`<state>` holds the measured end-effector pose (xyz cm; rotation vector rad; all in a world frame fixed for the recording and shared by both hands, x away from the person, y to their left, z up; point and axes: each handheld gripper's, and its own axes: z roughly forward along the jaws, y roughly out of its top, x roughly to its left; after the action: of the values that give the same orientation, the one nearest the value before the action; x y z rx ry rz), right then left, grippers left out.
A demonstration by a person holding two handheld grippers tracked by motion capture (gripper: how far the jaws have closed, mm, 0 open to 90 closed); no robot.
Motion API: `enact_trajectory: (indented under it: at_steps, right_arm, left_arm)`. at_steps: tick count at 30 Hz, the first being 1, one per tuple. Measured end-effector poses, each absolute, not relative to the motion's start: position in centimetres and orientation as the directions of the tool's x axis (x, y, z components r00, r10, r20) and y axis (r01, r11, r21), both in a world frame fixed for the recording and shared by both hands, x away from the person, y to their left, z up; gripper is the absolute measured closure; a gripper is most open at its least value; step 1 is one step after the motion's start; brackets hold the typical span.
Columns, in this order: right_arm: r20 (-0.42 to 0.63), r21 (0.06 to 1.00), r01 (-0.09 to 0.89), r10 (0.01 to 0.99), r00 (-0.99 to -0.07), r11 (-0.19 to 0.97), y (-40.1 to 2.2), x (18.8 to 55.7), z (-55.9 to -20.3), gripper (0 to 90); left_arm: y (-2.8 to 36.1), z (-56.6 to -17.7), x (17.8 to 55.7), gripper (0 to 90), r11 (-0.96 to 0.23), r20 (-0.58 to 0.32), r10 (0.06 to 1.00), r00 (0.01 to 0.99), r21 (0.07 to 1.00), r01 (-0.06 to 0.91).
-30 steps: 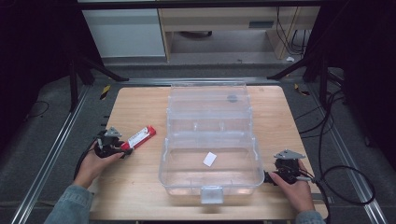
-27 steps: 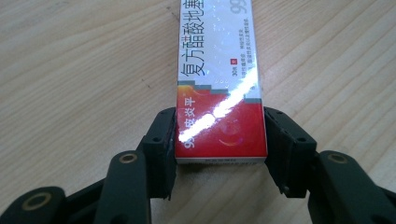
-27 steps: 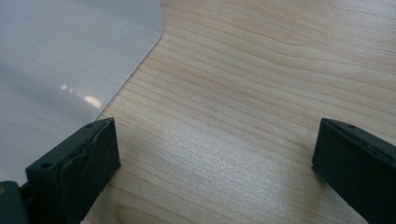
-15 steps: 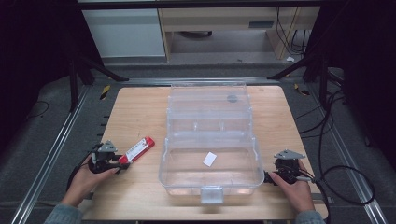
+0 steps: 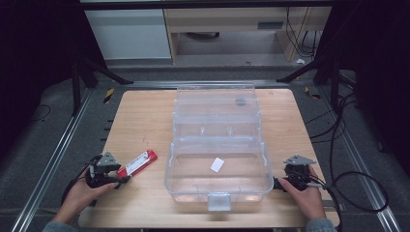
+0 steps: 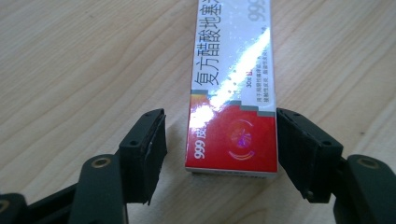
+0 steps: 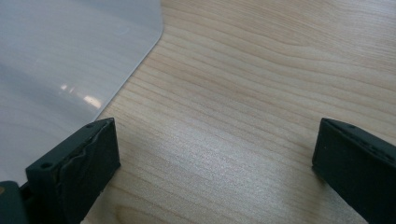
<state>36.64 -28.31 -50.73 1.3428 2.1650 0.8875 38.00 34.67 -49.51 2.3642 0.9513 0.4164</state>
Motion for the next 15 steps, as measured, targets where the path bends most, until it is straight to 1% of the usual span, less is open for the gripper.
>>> enact_trajectory:
  at_steps: [2, 6, 10, 14, 15]
  right_arm:
    - [-0.033, 0.716, 0.619, 0.901, -0.432, 0.323, -28.3, 36.6, -50.7, 1.0]
    - [-0.033, 0.716, 0.619, 0.901, -0.432, 0.323, -28.3, 36.6, -50.7, 1.0]
    - [-0.033, 0.716, 0.619, 0.901, -0.432, 0.323, -28.3, 36.6, -50.7, 1.0]
    - [-0.033, 0.716, 0.619, 0.901, -0.432, 0.323, -28.3, 36.6, -50.7, 1.0]
    - [-0.033, 0.716, 0.619, 0.901, -0.432, 0.323, -28.3, 36.6, -50.7, 1.0]
  left_arm:
    - [34.9, -49.4, 38.2, 34.9, -0.589, 0.084, 0.719, 0.69, 0.601, 0.54]
    - [35.0, -49.1, 38.6, 31.9, -0.581, 0.08, 0.724, 0.685, 0.606, 0.543]
    - [34.3, -48.5, 39.6, 29.7, -0.582, 0.073, 0.716, 0.694, 0.612, 0.535]
    - [33.9, -48.7, 40.2, 30.0, -0.584, 0.061, 0.713, 0.699, 0.603, 0.543]
    - [33.7, -48.8, 40.3, 31.9, -0.59, 0.057, 0.707, 0.704, 0.596, 0.544]
